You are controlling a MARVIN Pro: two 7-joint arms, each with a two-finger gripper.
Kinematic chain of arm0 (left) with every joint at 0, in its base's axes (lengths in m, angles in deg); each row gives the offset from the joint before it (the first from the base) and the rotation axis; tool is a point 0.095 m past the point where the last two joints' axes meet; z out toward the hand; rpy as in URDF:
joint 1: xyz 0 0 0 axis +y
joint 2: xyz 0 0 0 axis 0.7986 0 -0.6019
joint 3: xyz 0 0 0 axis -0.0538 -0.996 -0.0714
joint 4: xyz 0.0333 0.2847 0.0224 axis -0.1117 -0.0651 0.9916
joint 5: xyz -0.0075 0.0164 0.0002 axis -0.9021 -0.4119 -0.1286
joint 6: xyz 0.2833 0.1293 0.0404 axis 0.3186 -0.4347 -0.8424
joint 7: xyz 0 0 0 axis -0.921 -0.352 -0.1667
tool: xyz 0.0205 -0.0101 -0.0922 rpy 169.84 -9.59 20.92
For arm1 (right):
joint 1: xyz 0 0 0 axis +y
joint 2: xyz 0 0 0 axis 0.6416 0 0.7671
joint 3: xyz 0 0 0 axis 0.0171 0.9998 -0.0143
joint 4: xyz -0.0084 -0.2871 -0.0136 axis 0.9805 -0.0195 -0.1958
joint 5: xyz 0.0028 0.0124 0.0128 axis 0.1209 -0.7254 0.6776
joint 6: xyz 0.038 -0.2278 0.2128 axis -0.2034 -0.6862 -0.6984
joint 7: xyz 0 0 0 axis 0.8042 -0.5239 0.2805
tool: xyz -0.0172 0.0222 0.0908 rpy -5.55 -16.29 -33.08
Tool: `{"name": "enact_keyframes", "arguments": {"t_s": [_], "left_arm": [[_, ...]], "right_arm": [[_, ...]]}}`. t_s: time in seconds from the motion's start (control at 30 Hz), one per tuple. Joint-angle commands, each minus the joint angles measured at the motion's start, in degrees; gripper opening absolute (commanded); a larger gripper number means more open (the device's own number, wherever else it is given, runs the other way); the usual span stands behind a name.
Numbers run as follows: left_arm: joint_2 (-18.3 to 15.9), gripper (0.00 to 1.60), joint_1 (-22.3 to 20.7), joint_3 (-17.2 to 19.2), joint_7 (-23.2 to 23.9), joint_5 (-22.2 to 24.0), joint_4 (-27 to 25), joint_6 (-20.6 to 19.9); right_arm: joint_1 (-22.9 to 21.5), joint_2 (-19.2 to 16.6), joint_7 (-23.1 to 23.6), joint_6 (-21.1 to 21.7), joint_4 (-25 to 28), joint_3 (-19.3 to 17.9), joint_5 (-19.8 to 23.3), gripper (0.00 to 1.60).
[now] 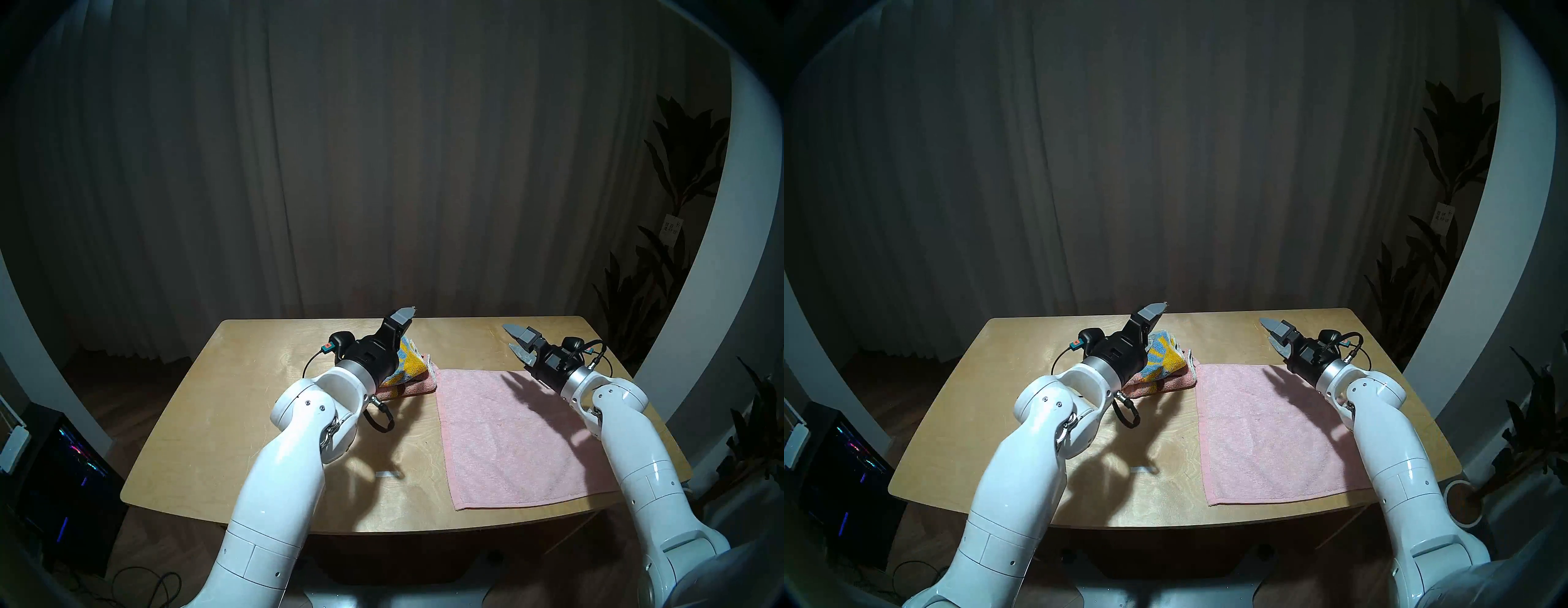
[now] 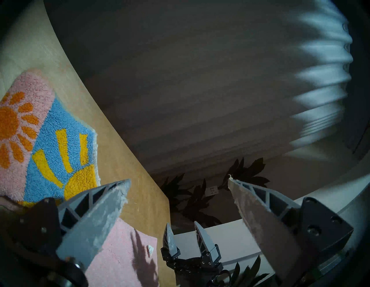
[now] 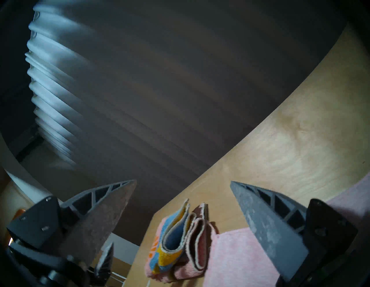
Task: Fold each towel twice and stack them on table
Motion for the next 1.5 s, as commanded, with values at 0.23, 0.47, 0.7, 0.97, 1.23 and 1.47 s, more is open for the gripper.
{"name": "enact_keyframes", "arguments": {"t_s": [0.23,0.47,0.7,0.97,1.23,1.47], "left_arm": [[0.5,1.6,3.1,3.3,0.4,4.4,-3.2,-0.5],[0.4,1.6,4.7,4.9,0.4,5.9,-3.7,-0.8],[0.2,1.6,6.2,6.9,0.3,7.5,-4.2,-1.0],[0.2,1.6,7.5,9.0,0.2,9.0,-4.8,-1.3],[0.3,1.6,9.1,10.5,-0.1,10.5,-4.8,-1.7],[0.1,1.6,10.4,11.2,-0.6,11.9,-4.7,-2.9]], "right_arm": [[0.7,2.1,-0.3,4.0,6.4,-5.0,7.8,1.6],[2.5,2.9,-1.1,5.6,7.5,-7.5,10.8,1.6],[5.2,4.2,-2.7,7.3,8.4,-9.7,13.9,1.6],[7.6,5.0,-5.0,8.6,10.1,-12.2,16.5,1.6],[10.2,5.7,-7.5,9.6,12.0,-14.9,18.7,1.6],[13.2,6.2,-9.9,10.4,13.4,-17.2,20.2,1.6]]}}
